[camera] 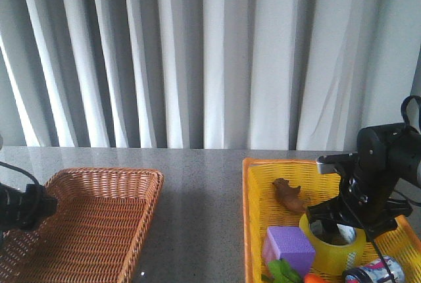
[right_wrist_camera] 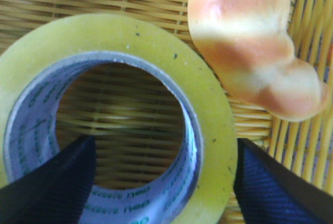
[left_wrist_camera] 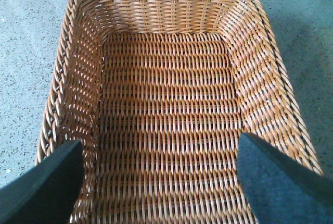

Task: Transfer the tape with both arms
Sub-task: 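Lower the right gripper into the yellow basket onto the tape roll, then close the right gripper on the tape roll and lift it out, then carry the tape toward the wicker basket and set it on the table, then open the right gripper and raise it away from the tape, then move the left gripper down over the tape roll on the table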

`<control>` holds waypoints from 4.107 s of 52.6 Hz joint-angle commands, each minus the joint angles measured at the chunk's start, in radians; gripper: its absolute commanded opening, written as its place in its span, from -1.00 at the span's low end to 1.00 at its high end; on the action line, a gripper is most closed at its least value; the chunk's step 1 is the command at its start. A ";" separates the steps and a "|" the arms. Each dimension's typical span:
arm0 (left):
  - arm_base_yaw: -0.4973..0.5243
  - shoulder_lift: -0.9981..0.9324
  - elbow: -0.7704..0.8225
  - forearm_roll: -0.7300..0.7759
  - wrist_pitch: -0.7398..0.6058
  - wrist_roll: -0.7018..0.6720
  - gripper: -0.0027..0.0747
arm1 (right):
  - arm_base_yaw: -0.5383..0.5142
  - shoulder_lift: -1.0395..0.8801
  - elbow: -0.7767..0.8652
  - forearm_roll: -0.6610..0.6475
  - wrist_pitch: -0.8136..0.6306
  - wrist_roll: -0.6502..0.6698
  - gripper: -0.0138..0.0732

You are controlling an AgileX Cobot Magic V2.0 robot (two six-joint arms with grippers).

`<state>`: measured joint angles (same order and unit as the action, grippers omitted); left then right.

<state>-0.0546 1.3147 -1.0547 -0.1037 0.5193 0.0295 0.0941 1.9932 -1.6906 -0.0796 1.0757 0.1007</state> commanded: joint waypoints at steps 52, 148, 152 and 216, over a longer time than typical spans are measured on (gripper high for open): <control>-0.007 -0.028 -0.034 -0.014 -0.036 -0.014 0.58 | -0.004 -0.173 -0.249 -0.076 0.015 -0.007 -0.53; -0.007 -0.030 -0.034 -0.020 -0.025 -0.014 0.58 | 0.432 0.149 -0.423 -0.018 -0.091 -0.181 0.32; -0.007 -0.030 -0.034 -0.012 -0.025 -0.013 0.58 | 0.426 0.143 -0.441 -0.019 -0.087 -0.179 0.42; -0.007 -0.030 -0.034 -0.026 -0.070 -0.014 0.58 | -0.005 -0.888 0.219 -0.084 -0.600 -0.057 -0.70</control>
<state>-0.0546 1.3147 -1.0547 -0.1054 0.5391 0.0287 0.0972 1.1679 -1.5150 -0.1367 0.6326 0.0336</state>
